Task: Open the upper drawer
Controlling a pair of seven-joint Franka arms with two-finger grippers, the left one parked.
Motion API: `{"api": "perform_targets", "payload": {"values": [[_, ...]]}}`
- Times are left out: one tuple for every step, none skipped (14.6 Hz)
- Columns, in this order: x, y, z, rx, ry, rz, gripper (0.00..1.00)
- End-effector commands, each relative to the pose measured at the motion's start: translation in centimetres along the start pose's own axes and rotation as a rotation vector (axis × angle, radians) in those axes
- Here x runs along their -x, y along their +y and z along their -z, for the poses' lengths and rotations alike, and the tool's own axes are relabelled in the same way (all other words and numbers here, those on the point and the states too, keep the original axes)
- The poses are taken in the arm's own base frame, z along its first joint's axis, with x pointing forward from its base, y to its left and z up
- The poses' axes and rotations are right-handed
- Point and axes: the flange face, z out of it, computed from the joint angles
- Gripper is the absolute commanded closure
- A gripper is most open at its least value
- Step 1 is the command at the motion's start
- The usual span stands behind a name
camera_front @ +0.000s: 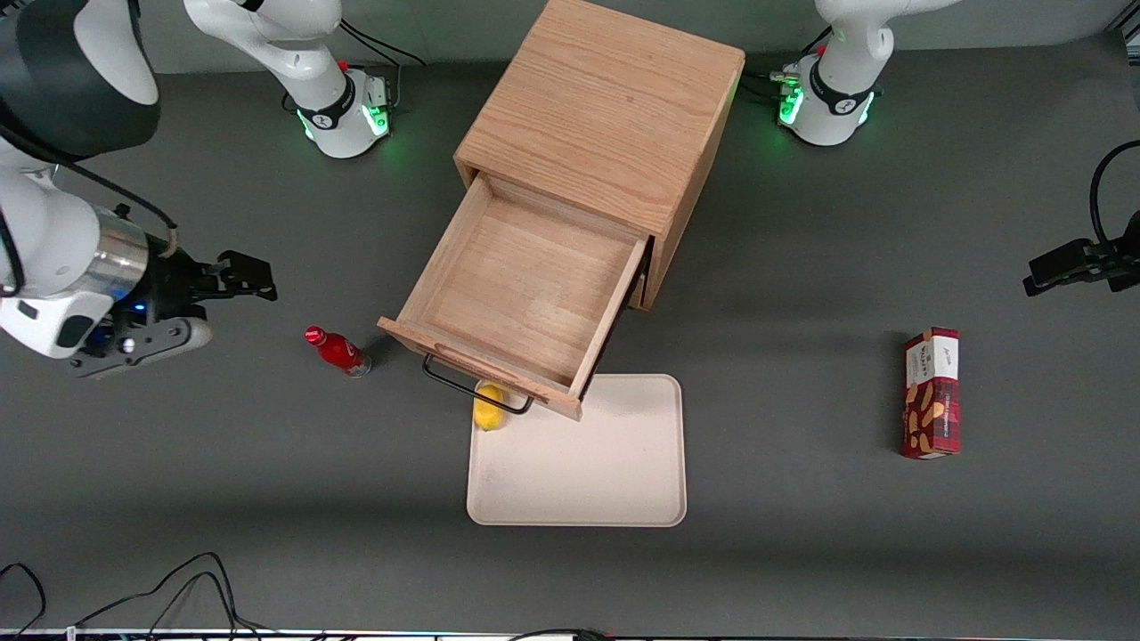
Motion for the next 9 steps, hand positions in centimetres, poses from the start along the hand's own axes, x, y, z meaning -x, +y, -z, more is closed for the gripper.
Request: {"api": "perform_targets", "payload": {"values": [[2.5, 0.8, 0.8, 0.053, -0.016, -0.097, 0.00], [3.1, 1.9, 1.6, 0.054, -0.005, -0.130, 0.00], [3.9, 3.6, 2.3, 0.048, -0.013, -0.168, 0.00], [5.2, 5.2, 2.8, 0.045, -0.043, -0.187, 0.00], [6.1, 6.1, 3.3, 0.040, -0.042, -0.202, 0.00], [7.0, 6.1, 3.7, 0.046, -0.037, -0.206, 0.00], [7.9, 5.5, 3.5, 0.057, -0.031, -0.201, 0.00], [8.9, 4.9, 3.3, 0.074, 0.000, -0.201, 0.00], [10.1, 4.4, 2.9, 0.088, 0.018, -0.200, 0.00]]}}
